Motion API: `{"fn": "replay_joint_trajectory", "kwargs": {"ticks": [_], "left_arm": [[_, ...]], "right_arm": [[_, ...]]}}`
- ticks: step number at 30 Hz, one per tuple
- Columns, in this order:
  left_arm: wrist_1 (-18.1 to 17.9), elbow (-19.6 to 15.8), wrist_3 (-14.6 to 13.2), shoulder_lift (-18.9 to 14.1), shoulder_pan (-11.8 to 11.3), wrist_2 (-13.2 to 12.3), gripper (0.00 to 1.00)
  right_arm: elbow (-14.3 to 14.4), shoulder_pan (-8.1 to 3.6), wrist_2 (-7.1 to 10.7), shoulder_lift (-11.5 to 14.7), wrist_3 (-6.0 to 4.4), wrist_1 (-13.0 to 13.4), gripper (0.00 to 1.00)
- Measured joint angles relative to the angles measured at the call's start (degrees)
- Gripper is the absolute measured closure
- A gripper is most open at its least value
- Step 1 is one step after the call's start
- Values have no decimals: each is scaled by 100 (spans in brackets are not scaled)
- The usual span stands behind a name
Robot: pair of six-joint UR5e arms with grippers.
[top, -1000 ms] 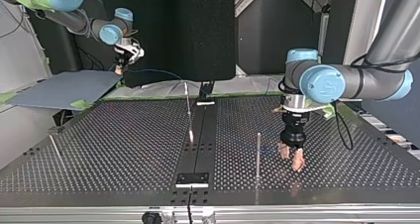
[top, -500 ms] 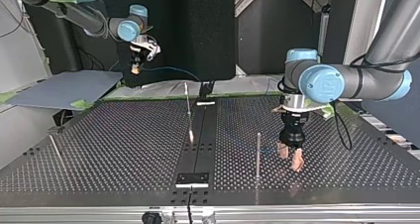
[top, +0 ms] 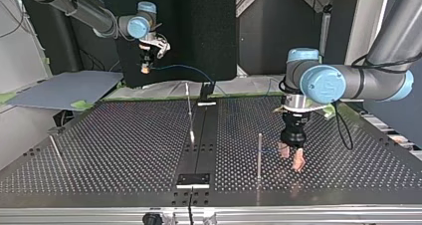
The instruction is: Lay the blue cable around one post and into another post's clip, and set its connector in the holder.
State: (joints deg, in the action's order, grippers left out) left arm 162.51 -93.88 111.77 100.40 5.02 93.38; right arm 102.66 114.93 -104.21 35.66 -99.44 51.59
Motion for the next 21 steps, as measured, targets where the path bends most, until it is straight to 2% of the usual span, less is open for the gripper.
{"fn": "replay_joint_trajectory", "kwargs": {"ticks": [4, 5, 7, 10, 13, 16, 21], "left_arm": [[1, 1, 9, 0, 1, 0, 0], [1, 0, 9, 0, 1, 0, 0], [2, -1, 12, 0, 0, 0, 0], [2, -1, 13, 0, 0, 0, 0], [6, 1, 16, -1, 1, 0, 0], [18, 1, 30, 0, 2, -7, 0], [91, 2, 175, -1, 15, -98, 0]], "right_arm": [[234, -62, 37, 252, -162, 199, 82], [291, -80, 54, 309, -176, 252, 82], [415, -110, 84, 435, -152, 341, 82], [592, -141, 77, 612, -37, 428, 82], [771, -191, 72, 788, 28, 567, 82], [916, -249, 86, 888, 49, 721, 82], [989, -324, 98, 920, 31, 845, 82]]}}
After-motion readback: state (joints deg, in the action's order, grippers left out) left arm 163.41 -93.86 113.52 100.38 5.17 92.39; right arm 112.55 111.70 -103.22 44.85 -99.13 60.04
